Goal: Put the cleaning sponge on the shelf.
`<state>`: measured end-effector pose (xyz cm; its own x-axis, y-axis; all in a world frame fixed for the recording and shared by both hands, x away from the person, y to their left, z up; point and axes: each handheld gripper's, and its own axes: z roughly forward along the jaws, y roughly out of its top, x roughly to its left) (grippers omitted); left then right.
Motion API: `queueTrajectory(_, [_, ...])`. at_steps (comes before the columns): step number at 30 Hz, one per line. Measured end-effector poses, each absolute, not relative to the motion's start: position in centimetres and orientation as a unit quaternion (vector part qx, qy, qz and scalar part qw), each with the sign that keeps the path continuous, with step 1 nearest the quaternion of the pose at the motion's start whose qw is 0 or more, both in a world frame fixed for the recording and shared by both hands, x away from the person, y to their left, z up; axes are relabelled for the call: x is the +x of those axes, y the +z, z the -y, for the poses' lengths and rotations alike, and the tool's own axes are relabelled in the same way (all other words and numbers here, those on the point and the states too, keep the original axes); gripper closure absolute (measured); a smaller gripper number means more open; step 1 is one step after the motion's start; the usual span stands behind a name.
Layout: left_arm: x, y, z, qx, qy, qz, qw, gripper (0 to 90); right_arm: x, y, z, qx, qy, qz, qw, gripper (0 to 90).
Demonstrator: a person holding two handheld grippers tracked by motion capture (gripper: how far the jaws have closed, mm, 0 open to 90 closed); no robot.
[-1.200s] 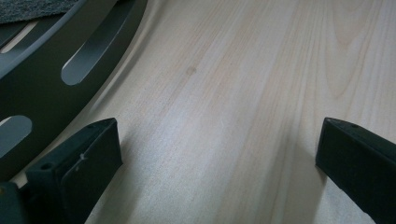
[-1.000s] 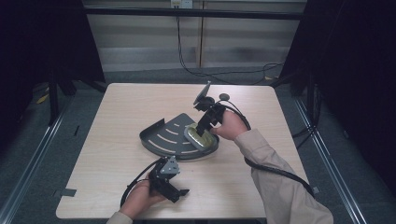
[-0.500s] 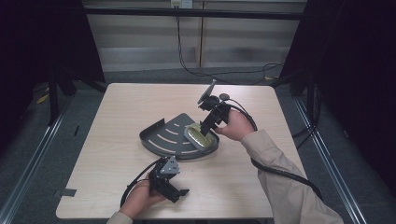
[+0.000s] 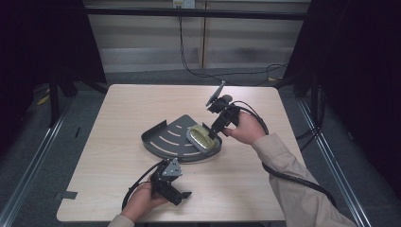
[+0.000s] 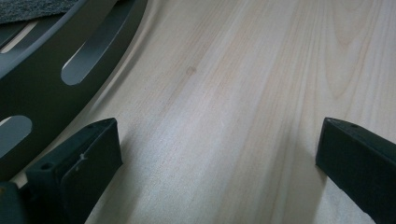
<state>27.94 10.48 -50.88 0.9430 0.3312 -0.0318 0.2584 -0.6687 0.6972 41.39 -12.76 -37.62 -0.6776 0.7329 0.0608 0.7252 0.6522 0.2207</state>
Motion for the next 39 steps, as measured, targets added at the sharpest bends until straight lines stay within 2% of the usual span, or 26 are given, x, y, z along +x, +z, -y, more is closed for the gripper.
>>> queueTrajectory(11, [27.9,-50.9,-10.5,0.912,0.049,-0.162,0.373,0.0,40.5,-37.6,13.9,0.400,0.111,-0.910,0.015,15.3])
queueTrajectory(39, [27.9,-50.9,-10.5,0.912,0.050,-0.160,0.375,0.0,38.0,-38.2,16.2,0.378,0.113,-0.919,0.016,15.7])
